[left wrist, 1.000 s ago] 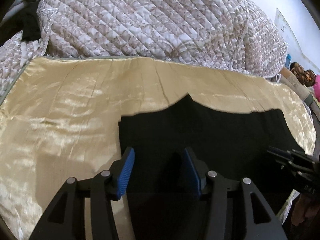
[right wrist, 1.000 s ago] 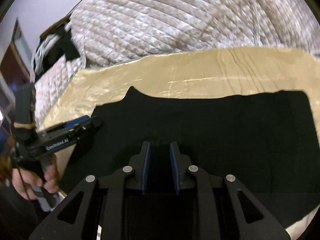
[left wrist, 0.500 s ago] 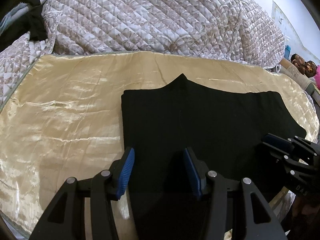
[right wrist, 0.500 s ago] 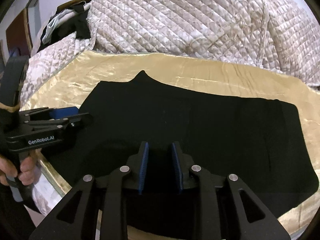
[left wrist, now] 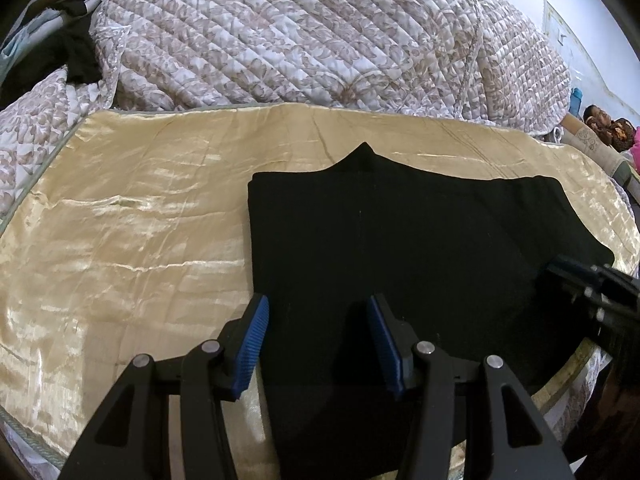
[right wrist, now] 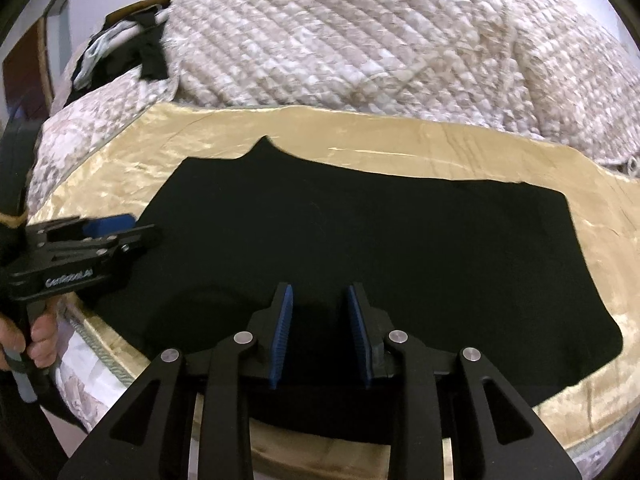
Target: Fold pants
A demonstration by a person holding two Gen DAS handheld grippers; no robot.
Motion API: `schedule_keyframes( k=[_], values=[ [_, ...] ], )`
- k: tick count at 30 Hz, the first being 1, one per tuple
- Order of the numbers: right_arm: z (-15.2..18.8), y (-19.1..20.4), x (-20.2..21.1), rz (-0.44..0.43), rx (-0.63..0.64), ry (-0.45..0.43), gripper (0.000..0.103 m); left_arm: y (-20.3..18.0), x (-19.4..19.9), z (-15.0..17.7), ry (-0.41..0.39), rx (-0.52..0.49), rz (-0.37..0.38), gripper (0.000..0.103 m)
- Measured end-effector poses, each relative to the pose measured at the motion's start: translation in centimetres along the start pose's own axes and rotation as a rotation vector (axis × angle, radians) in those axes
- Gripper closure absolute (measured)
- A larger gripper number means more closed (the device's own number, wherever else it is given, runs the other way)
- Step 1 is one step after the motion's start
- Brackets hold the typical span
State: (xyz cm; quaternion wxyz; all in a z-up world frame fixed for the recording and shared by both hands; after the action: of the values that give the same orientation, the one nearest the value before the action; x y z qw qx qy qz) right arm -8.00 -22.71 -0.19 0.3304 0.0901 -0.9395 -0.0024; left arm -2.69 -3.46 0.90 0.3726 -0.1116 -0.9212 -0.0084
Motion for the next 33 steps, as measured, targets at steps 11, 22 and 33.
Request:
schedule_keyframes(
  k=[11,22,33],
  values=[
    [0.0,-13.8,7.3,0.275,-0.527,-0.223,0.049,0.1,0.0,0.0,0.001,0.003,0.0,0.046],
    [4.6,-16.2,4.9,0.087,-0.833,-0.107,0.049,1.5,-0.4,0.1,0.023,0.068,0.031,0.041],
    [2.6,-17.3,2.7,0.078,-0.812,-0.14,0.077,1.6,-0.3,-0.2,0.032,0.081,0.034,0.041]
  ],
)
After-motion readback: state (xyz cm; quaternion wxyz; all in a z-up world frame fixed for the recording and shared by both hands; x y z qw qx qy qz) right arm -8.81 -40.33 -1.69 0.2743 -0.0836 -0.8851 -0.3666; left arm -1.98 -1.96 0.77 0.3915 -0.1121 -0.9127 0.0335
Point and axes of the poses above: each gripper's, at about its wrist camera, not at the fingertips, and x roughly against the way its jaws point, y to its left, z to its underside, the point moved 1 cm from there along -x, roughly the way its jaws point, and after that the axes turned 2 degrees about -y, right-handed, at the moved point
